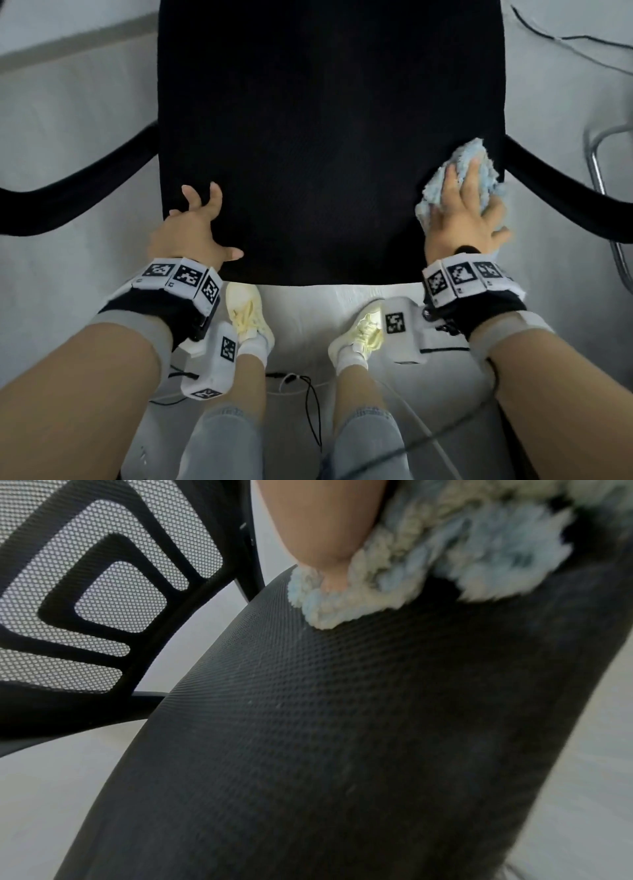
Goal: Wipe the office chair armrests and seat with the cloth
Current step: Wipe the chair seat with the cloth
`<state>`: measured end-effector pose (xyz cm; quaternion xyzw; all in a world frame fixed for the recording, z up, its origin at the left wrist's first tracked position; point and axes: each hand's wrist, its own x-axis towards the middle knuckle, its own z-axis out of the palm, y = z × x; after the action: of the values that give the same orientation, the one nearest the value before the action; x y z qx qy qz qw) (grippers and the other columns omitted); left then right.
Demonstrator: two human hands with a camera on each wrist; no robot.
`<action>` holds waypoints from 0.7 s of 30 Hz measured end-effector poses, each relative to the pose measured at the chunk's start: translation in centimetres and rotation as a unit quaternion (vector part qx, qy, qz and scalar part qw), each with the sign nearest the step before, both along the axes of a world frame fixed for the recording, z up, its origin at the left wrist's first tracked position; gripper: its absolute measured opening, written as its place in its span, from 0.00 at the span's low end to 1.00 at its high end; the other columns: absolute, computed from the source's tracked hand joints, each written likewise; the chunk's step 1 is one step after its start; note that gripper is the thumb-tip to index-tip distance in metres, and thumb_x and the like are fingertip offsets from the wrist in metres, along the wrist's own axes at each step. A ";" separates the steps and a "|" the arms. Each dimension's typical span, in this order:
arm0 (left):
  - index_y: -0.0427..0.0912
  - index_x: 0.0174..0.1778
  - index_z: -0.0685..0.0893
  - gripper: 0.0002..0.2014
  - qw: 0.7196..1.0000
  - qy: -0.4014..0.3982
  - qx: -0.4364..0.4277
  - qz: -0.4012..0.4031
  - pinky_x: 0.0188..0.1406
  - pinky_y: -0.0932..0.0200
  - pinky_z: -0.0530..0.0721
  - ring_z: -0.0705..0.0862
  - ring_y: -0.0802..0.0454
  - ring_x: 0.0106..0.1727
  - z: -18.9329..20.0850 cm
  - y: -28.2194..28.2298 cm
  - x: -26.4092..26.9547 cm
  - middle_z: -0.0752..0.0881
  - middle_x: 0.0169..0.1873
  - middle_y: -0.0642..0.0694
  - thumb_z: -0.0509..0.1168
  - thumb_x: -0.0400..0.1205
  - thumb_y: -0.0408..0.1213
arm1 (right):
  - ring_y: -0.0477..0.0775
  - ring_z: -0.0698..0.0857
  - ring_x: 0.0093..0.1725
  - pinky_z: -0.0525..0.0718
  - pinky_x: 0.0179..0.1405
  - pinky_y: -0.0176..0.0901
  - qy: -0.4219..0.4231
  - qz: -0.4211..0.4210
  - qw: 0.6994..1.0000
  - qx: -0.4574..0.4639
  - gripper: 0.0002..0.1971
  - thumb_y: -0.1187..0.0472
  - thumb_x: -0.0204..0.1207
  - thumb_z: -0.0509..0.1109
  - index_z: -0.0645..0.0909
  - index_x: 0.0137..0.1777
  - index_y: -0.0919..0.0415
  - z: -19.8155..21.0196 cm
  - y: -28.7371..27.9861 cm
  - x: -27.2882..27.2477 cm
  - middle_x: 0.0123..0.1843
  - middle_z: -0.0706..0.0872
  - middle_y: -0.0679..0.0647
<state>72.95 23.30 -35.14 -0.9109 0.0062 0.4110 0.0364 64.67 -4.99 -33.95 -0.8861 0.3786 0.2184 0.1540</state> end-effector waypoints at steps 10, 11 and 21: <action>0.58 0.79 0.57 0.41 0.999 -0.034 -0.025 -0.001 0.62 0.43 0.78 0.75 0.34 0.69 0.3 1.0 0.2 0.58 0.81 0.44 0.72 0.73 0.45 | 0.60 0.42 0.80 0.44 0.76 0.68 0.014 0.430 0.884 0.184 0.36 0.60 0.78 0.60 0.43 0.80 0.43 -0.6 17.2 3.4 0.82 0.32 0.40; 0.57 0.78 0.59 0.39 0.999 -0.044 -0.024 -0.003 0.60 0.42 0.79 0.76 0.33 0.68 0.2 1.1 0.0 0.58 0.81 0.44 0.71 0.73 0.44 | 0.59 0.44 0.79 0.45 0.76 0.66 0.007 0.463 0.868 0.179 0.35 0.58 0.79 0.59 0.43 0.80 0.43 -0.8 17.0 3.4 0.82 0.33 0.40; 0.54 0.81 0.44 0.51 1.000 0.002 0.009 -0.004 0.64 0.42 0.78 0.73 0.36 0.70 -0.4 -0.5 -0.2 0.49 0.83 0.43 0.73 0.70 0.50 | 0.61 0.44 0.80 0.52 0.72 0.62 0.007 0.136 0.991 -0.012 0.40 0.66 0.78 0.59 0.40 0.76 0.30 -0.5 -1.1 5.2 0.81 0.36 0.34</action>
<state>72.75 22.83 -35.52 -0.9097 0.0059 0.4127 0.0461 69.84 -6.14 -34.46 -0.9296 0.2582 0.2392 0.1090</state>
